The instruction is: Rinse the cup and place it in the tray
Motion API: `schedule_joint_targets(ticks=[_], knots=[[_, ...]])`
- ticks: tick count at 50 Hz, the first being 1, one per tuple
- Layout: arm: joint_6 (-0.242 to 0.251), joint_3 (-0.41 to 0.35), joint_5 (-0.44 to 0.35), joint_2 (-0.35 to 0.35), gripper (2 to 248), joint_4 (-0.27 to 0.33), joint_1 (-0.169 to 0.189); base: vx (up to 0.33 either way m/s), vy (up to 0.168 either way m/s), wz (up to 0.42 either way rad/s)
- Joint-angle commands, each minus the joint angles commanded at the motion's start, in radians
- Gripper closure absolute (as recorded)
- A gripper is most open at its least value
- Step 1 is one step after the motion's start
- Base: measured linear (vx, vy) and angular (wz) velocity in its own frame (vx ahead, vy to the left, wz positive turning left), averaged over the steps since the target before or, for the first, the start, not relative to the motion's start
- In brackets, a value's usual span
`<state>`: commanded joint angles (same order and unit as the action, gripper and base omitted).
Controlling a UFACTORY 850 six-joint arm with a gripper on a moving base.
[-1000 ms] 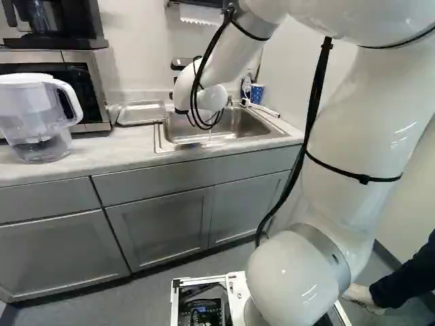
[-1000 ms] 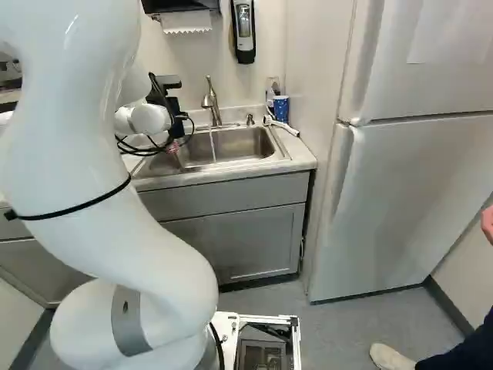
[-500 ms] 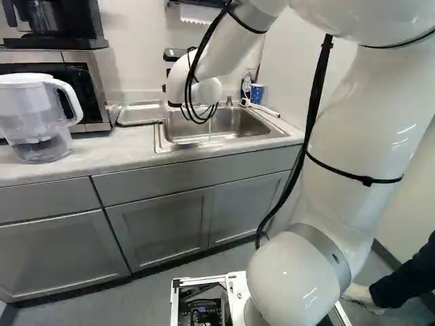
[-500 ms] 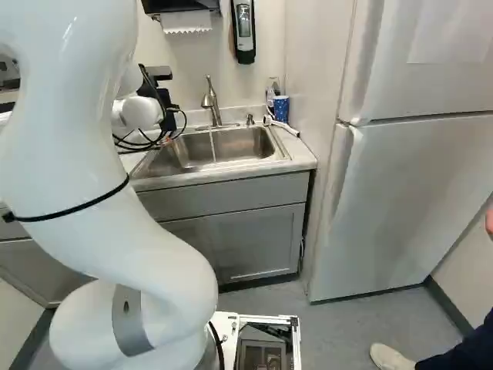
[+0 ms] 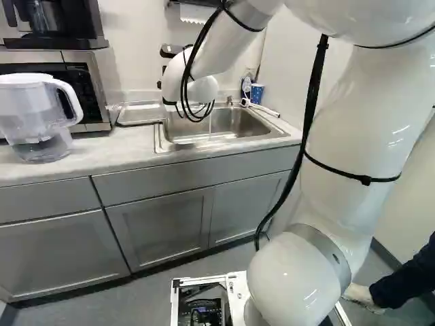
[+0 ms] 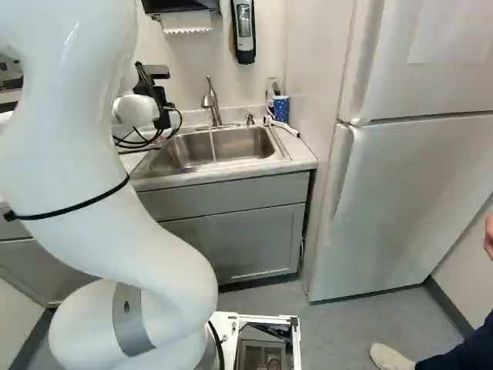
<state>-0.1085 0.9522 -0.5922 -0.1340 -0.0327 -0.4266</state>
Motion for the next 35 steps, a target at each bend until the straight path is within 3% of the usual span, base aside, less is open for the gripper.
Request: schedule_joint_targets(ticks=[35], knots=[[-0.366, 0.000, 0.000, 0.000, 125, 0.000, 0.000, 0.000, 0.000, 0.000]])
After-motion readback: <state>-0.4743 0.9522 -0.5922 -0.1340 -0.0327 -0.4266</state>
